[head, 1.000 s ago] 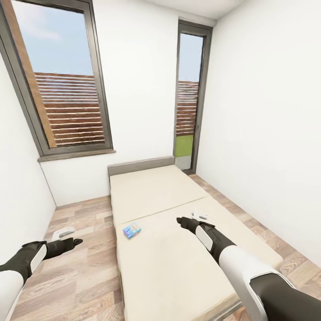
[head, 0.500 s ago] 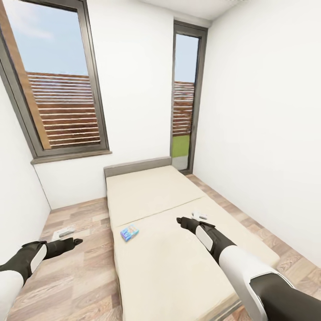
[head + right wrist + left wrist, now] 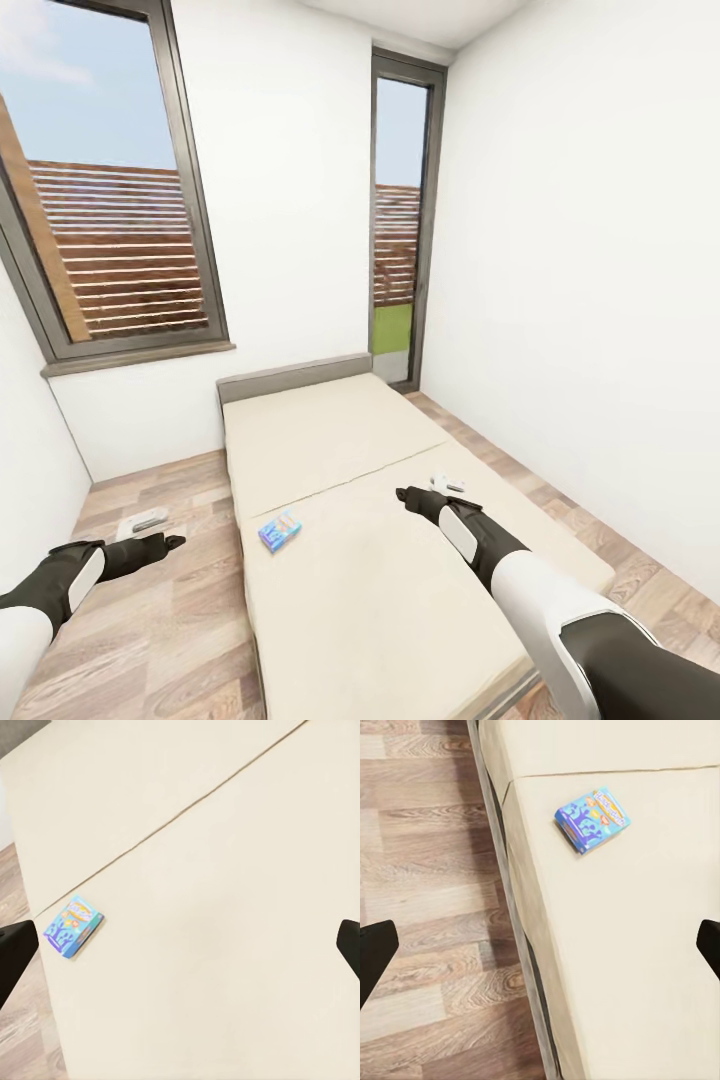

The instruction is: Put all the toys in the child's room - the three board games (two on the bed and one on the table), the two jigsaw puzzles on the table, and the tennis ball on the table - inside the toy box on the table in the child's room.

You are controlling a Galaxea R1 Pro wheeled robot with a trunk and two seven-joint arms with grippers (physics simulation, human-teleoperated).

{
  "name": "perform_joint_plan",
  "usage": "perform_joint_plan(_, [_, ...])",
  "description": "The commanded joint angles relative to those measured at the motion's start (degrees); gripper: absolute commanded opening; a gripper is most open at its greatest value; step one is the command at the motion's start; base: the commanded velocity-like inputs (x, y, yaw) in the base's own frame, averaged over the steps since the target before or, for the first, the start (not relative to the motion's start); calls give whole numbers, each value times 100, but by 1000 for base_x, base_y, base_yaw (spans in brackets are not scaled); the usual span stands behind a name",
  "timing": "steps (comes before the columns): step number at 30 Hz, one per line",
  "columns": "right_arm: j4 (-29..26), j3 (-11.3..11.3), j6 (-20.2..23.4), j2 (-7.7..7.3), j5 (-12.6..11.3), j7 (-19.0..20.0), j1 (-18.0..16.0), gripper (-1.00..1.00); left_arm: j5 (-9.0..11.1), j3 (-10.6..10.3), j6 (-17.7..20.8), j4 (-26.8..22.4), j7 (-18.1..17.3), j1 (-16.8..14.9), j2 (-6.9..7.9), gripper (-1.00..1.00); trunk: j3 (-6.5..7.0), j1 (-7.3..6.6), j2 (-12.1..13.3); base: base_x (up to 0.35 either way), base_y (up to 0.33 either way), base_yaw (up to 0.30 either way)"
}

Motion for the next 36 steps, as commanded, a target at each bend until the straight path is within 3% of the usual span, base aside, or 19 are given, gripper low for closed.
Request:
perform_joint_plan(1, [-5,31,21,-3,-28,-13,0,100,39,30,51,-5,-9,-1,-2,100,-3,2,-4,3,62,-19])
perform_joint_plan(26, [1,32,21,-3,-28,-9,2,100,39,31,51,-6,-9,-1,-2,100,15,2,-4,0,82,-77])
perform_joint_plan(36, [-2,27,22,-3,-29,-10,0,100,39,31,46,-5,-9,-1,-2,100,18,2,-4,0,105,-171])
